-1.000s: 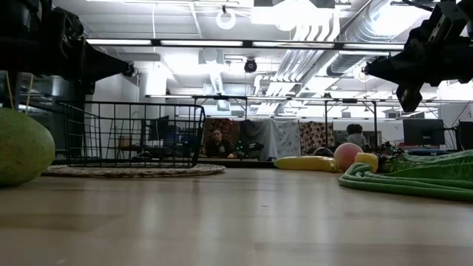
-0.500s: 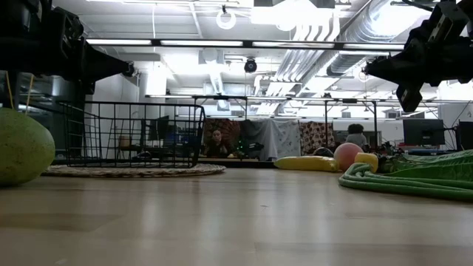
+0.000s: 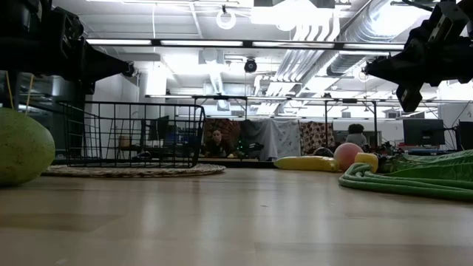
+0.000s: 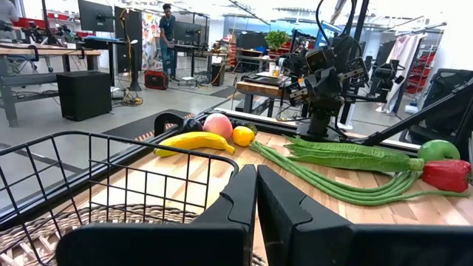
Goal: Build produce basket
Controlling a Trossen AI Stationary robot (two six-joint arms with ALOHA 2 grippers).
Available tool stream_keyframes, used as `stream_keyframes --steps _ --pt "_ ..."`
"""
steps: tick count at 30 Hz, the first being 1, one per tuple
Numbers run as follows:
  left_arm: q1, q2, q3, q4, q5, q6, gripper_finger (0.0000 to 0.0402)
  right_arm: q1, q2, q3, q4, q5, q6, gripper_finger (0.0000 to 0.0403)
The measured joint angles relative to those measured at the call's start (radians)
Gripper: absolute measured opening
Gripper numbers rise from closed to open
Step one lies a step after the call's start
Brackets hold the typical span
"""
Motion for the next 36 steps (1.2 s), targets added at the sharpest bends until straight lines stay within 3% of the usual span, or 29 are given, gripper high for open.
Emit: stream_keyframes --steps 20,26,32,36 --pt "0.000 0.000 0.000 0.000 0.000 0.000 0.0003 -0.002 0.000 0.000 0.010 0.009 -0.005 0.0000" --pt "0.000 0.000 0.000 0.000 0.000 0.000 0.0003 -0.007 0.016 0.000 0.186 0.169 -0.089 0.0000" --pt "0.000 0.000 0.000 0.000 0.000 0.000 0.0003 -0.007 0.112 0.000 0.471 0.129 -0.167 0.0004" --pt "0.000 0.000 0.000 0.000 0.000 0.000 0.0003 -0.007 0.225 0.053 0.454 0.216 -0.214 0.0036"
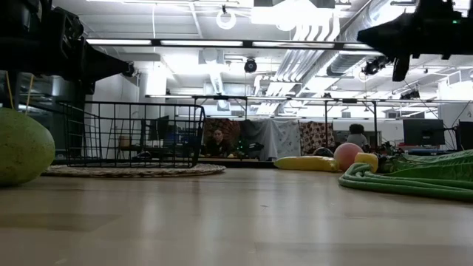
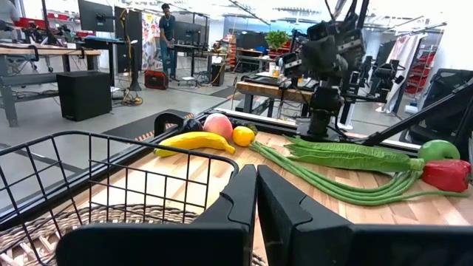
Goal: Build produce basket
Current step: Put the yellow banana into the wire basket
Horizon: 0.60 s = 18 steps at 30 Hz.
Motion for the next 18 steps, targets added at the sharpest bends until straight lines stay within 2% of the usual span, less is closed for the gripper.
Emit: stream_keyframes --steps 5,10,14,18 --pt "0.000 0.000 0.000 0.000 0.000 0.000 0.0003 -0.002 0.199 0.122 -0.119 0.073 -0.006 0.0123" --pt "0.000 0.000 0.000 0.000 0.000 0.000 0.0003 -0.054 0.411 0.306 -0.485 0.166 0.130 0.0201" --pt "0.000 0.000 0.000 0.000 0.000 0.000 0.0003 -0.149 0.583 0.423 -0.702 0.190 0.280 0.0227" --pt "0.000 0.000 0.000 0.000 0.000 0.000 0.0003 -0.271 0.754 0.484 -0.742 0.134 0.317 0.0228"
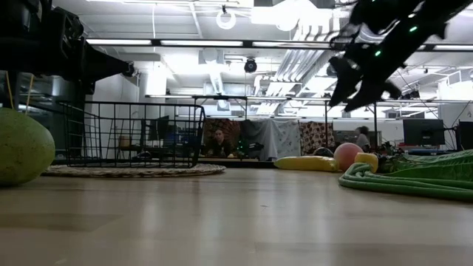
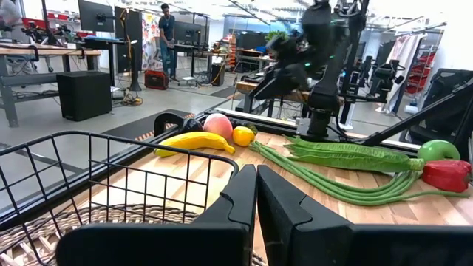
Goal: Build produce basket
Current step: Put the yellow banana into the wire basket
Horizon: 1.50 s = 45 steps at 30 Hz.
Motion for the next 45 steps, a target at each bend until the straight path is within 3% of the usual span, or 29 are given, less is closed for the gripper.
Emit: stream_keyframes --steps 8,14,19,28,37,41,45 --pt "0.000 0.000 0.000 0.000 0.001 0.000 0.0003 -0.197 0.308 0.131 0.001 -0.055 -0.079 0.0229" --pt "0.000 0.000 0.000 0.000 0.003 0.000 0.0003 -0.262 0.512 0.239 0.000 -0.136 -0.157 0.0229" --pt "0.000 0.000 0.000 0.000 0.003 0.000 0.0003 -0.299 0.653 0.338 -0.053 -0.106 -0.219 0.0229" --pt "0.000 0.000 0.000 0.000 0.003 0.000 0.0003 -0.319 0.802 0.428 -0.143 -0.038 -0.230 0.0229" --pt "0.000 0.000 0.000 0.000 0.004 0.000 0.0003 -0.334 0.835 0.427 -0.141 -0.053 -0.230 0.0225" --pt "0.000 0.000 0.000 0.000 0.004 0.000 0.0003 -0.334 0.832 0.426 -0.141 -0.045 -0.261 0.0185" --pt "0.000 0.000 0.000 0.000 0.004 0.000 0.0003 -0.328 0.828 0.426 -0.174 -0.040 -0.278 0.0097"
